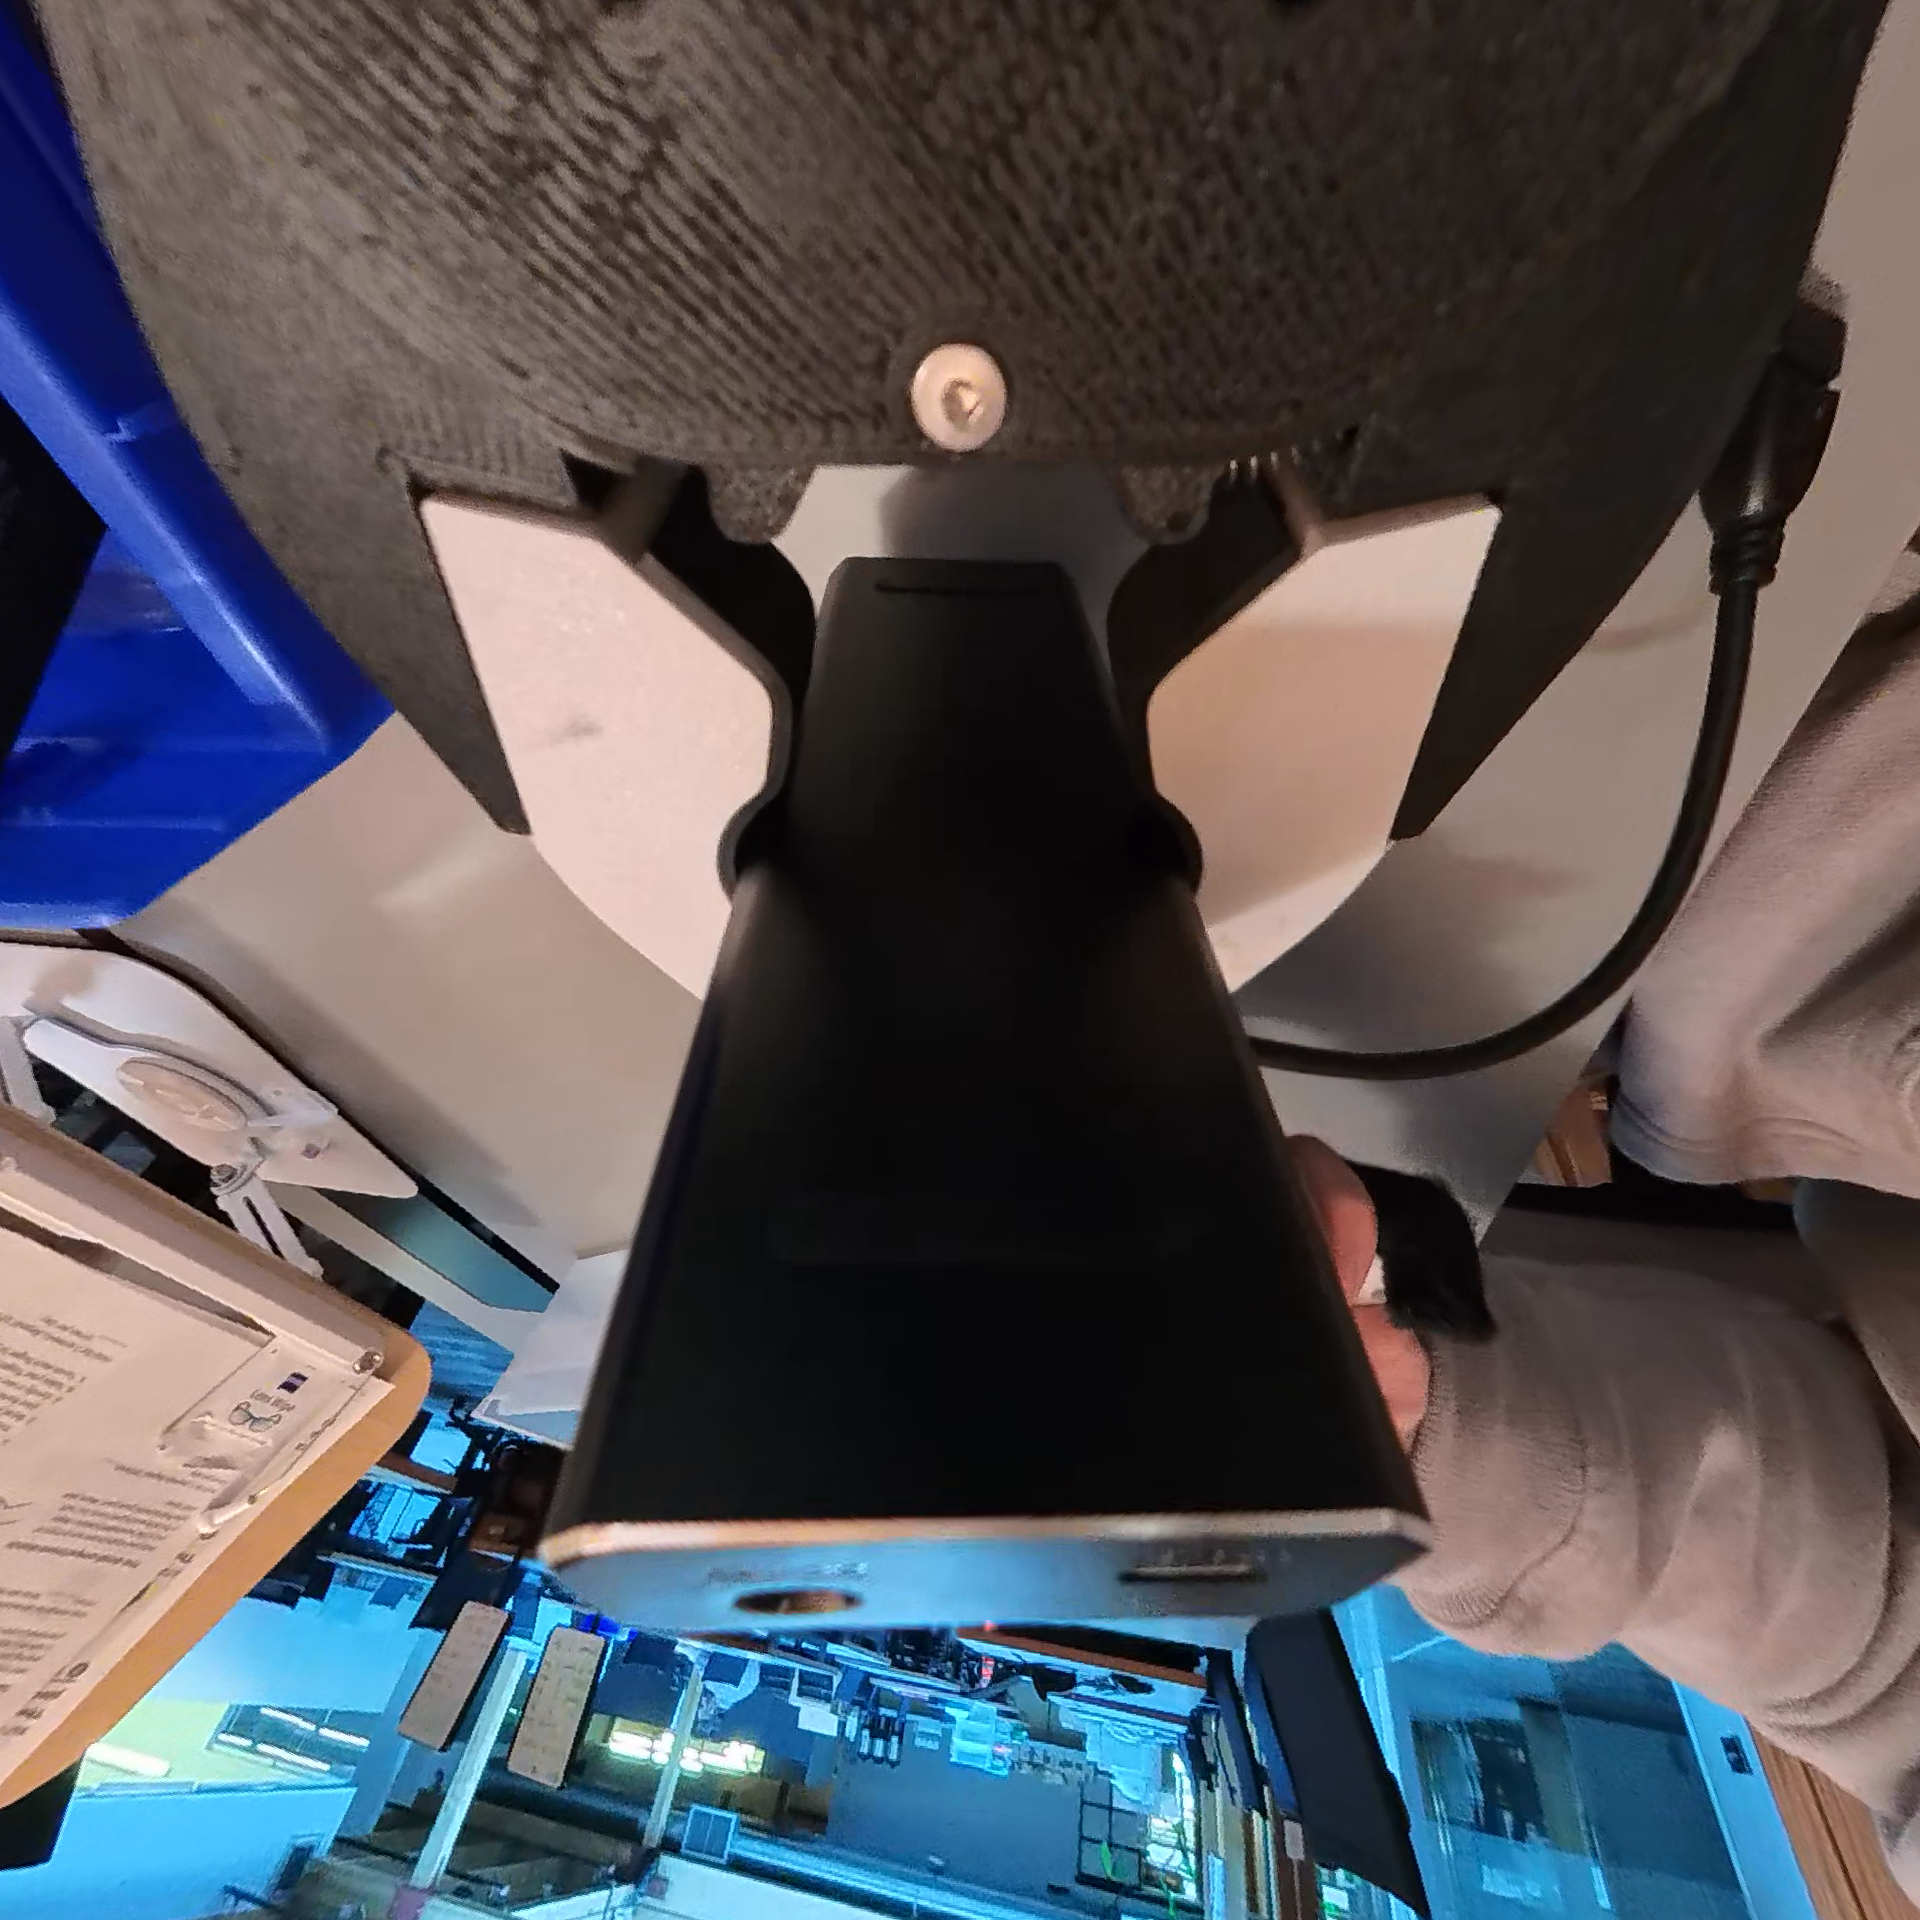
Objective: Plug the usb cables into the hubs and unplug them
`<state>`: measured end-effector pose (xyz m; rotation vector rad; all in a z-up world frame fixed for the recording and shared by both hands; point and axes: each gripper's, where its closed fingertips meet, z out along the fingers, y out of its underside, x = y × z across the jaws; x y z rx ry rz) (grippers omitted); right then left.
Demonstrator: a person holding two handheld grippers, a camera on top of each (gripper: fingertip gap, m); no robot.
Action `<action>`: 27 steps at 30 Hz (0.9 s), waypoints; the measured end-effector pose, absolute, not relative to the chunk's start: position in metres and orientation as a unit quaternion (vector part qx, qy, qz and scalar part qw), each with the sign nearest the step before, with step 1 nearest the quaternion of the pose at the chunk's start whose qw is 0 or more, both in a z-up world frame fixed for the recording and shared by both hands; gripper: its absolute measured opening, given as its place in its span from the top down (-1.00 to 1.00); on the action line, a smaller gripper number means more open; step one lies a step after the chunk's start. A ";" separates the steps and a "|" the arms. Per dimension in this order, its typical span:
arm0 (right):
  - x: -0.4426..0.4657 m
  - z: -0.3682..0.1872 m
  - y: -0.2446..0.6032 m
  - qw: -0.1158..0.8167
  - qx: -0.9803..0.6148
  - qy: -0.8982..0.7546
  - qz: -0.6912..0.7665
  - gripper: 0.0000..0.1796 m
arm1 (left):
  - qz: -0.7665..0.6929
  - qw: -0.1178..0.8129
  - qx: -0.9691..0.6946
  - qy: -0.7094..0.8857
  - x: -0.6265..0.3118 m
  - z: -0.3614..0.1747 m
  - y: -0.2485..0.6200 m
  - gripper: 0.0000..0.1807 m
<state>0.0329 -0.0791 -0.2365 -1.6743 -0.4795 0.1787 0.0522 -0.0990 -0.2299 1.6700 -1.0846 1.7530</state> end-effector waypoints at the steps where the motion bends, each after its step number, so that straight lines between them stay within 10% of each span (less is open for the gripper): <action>1: 0.032 -0.237 -0.079 0.639 -0.736 -0.211 0.079 0.20 | 0.636 0.241 0.614 -0.400 0.052 -0.230 -0.099 0.91; 22: 0.033 -0.253 -0.077 0.608 -0.761 -0.210 0.079 0.20 | 0.624 0.237 0.600 -0.441 0.047 -0.244 -0.106 0.90; 27: 0.033 -0.252 -0.074 0.599 -0.771 -0.196 0.087 0.20 | 0.615 -0.003 0.532 -0.582 0.053 -0.230 -0.075 0.61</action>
